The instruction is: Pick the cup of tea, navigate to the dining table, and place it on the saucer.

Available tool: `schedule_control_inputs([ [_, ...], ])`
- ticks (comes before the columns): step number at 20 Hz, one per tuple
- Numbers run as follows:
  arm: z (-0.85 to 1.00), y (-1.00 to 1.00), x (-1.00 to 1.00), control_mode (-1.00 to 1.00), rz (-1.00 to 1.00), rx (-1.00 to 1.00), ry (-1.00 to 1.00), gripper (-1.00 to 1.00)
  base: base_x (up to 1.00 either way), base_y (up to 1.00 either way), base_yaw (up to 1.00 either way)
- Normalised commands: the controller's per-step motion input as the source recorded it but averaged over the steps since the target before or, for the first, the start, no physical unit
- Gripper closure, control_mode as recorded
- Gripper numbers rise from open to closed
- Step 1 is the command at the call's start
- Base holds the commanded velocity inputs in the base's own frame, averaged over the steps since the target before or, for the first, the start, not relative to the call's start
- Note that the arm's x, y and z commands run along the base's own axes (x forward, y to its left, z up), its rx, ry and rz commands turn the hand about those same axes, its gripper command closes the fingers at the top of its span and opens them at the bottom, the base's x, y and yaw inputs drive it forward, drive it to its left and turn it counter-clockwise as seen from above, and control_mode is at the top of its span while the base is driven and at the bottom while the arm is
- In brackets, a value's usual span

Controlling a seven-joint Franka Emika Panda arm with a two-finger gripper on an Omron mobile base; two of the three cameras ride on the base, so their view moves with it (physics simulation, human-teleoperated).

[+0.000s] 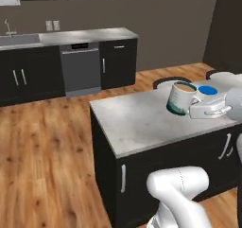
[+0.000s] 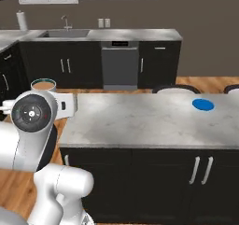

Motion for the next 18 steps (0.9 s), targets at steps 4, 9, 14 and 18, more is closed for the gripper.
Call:
schedule_control_inputs([
  [4,0.0,0.0,0.0,1.0,0.0,0.0,0.0,1.0,0.22,1.0,-0.42],
  [9,0.0,0.0,0.0,1.0,0.0,0.0,0.0,1.0,0.0,1.0,-0.43],
  [14,0.0,0.0,0.0,1.0,0.0,0.0,0.0,1.0,0.08,1.0,-0.43],
  [18,0.0,0.0,0.0,1.0,0.0,0.0,0.0,1.0,0.46,1.0,-0.39],
])
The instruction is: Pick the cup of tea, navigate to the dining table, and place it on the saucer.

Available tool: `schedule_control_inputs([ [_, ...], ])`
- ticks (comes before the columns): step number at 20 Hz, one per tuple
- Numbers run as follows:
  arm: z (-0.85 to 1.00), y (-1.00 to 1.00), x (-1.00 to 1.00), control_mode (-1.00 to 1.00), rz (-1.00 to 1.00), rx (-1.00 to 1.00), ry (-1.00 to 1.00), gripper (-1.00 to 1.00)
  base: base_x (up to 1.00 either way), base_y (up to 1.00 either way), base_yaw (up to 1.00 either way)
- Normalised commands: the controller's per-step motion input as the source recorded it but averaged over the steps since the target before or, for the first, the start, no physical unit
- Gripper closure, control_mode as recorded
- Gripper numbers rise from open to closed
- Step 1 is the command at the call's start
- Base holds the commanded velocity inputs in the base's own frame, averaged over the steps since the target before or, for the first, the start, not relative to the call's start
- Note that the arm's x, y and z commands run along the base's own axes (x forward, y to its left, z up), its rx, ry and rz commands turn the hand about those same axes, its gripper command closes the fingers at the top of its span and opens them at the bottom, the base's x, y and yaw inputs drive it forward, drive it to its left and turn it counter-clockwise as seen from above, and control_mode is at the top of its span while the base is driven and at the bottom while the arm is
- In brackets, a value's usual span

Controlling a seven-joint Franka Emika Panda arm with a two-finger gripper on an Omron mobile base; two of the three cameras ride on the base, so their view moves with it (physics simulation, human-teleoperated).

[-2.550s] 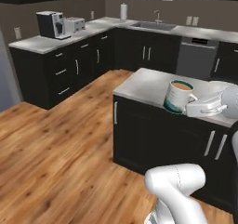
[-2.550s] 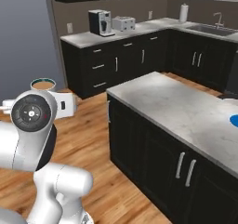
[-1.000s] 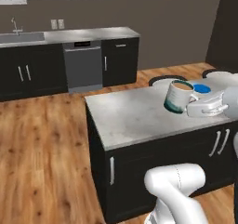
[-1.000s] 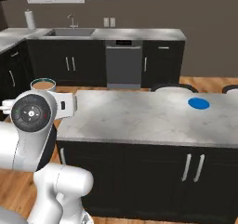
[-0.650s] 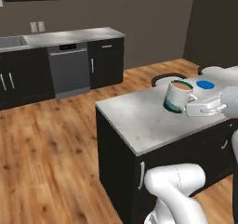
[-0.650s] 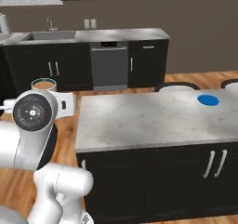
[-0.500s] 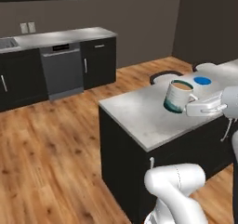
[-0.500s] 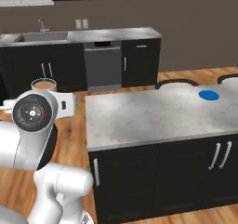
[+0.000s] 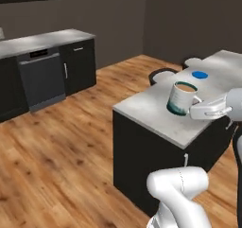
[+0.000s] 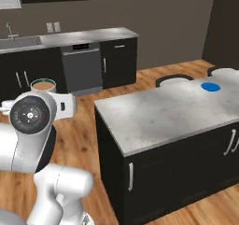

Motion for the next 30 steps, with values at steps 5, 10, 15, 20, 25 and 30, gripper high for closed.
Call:
schedule_control_inputs([
  [5,0.0,0.0,0.0,1.0,0.0,0.0,0.0,1.0,0.56,1.0,-0.37],
  [10,0.0,0.0,0.0,1.0,0.0,0.0,0.0,1.0,0.62,1.0,-0.39],
  [15,0.0,0.0,0.0,1.0,0.0,0.0,0.0,1.0,0.47,1.0,-0.41],
  [20,0.0,0.0,0.0,1.0,0.0,0.0,0.0,1.0,0.43,1.0,-0.45],
  [25,0.0,0.0,0.0,1.0,0.0,0.0,0.0,1.0,0.4,1.0,-0.47],
  [30,0.0,0.0,0.0,1.0,0.0,0.0,0.0,1.0,0.35,1.0,-0.52],
])
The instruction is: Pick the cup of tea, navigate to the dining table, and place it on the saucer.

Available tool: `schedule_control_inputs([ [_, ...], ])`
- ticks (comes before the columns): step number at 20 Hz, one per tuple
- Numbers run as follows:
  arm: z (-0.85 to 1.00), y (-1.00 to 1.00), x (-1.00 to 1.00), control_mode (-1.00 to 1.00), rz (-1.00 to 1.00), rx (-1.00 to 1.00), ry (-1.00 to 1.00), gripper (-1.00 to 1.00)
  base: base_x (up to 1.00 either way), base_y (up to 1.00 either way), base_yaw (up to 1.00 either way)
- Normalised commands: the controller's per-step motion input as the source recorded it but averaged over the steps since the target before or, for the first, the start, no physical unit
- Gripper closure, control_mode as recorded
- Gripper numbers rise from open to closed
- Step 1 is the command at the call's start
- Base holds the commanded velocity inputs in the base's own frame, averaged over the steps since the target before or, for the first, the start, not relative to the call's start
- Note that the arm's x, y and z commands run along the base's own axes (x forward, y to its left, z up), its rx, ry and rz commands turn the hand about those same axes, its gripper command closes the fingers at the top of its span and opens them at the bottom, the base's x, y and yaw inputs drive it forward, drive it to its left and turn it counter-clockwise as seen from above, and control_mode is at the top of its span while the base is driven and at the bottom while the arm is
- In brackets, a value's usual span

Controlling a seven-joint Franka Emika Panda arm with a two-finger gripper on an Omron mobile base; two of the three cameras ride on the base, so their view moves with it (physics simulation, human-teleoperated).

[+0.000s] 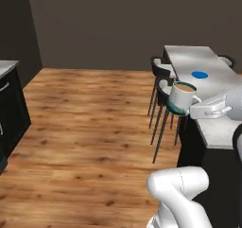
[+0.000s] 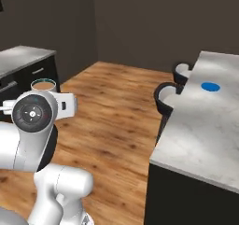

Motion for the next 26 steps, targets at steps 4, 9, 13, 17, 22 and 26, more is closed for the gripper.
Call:
schedule_control_inputs([
  [4,0.0,0.0,0.0,1.0,0.0,0.0,0.0,1.0,0.43,1.0,-0.57],
  [9,0.0,0.0,0.0,1.0,0.0,0.0,0.0,1.0,0.68,1.0,-0.6],
  [13,0.0,0.0,0.0,1.0,0.0,0.0,0.0,1.0,0.71,1.0,-0.59],
  [17,0.0,0.0,0.0,1.0,0.0,0.0,0.0,1.0,0.72,1.0,-0.52],
  [22,0.0,0.0,0.0,1.0,0.0,0.0,0.0,1.0,0.93,1.0,-0.51],
  [26,0.0,0.0,0.0,1.0,0.0,0.0,0.0,1.0,1.0,1.0,-0.56],
])
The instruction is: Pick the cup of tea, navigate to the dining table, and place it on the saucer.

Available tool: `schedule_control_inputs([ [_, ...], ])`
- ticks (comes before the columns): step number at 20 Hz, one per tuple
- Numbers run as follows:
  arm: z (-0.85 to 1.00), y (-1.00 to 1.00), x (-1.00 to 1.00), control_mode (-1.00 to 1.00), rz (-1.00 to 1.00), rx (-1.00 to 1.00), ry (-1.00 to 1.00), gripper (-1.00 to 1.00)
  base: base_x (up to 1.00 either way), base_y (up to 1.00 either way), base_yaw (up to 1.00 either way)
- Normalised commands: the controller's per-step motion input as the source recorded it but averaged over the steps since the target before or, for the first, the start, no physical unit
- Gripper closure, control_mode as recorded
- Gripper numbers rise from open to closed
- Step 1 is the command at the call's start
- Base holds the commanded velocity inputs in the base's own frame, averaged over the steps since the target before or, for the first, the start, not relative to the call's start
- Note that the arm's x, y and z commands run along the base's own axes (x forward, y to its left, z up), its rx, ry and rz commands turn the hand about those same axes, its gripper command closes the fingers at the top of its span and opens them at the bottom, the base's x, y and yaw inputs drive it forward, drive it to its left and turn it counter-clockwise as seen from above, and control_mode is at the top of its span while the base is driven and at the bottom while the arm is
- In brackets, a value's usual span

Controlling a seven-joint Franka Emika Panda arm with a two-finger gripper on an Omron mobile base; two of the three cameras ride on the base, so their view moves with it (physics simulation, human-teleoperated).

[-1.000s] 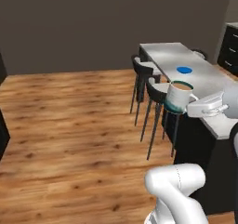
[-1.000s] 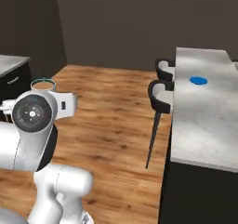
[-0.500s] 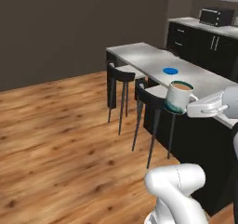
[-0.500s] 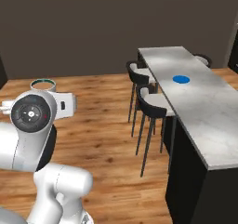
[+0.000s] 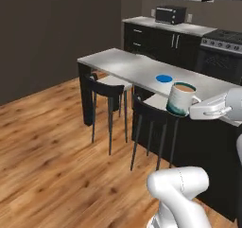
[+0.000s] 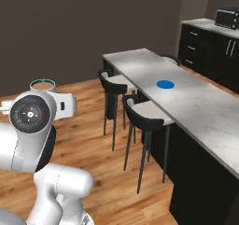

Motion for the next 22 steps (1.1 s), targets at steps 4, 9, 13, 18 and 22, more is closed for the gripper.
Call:
schedule_control_inputs([
  [4,0.0,0.0,0.0,1.0,0.0,0.0,0.0,1.0,0.96,1.0,-0.55],
  [9,0.0,0.0,0.0,1.0,0.0,0.0,0.0,1.0,0.83,1.0,-0.58],
  [13,0.0,0.0,0.0,1.0,0.0,0.0,0.0,1.0,0.45,1.0,-0.57],
  [18,0.0,0.0,0.0,1.0,0.0,0.0,0.0,1.0,0.08,1.0,-0.55],
  [22,0.0,0.0,0.0,1.0,0.0,0.0,0.0,1.0,0.4,1.0,-0.5],
])
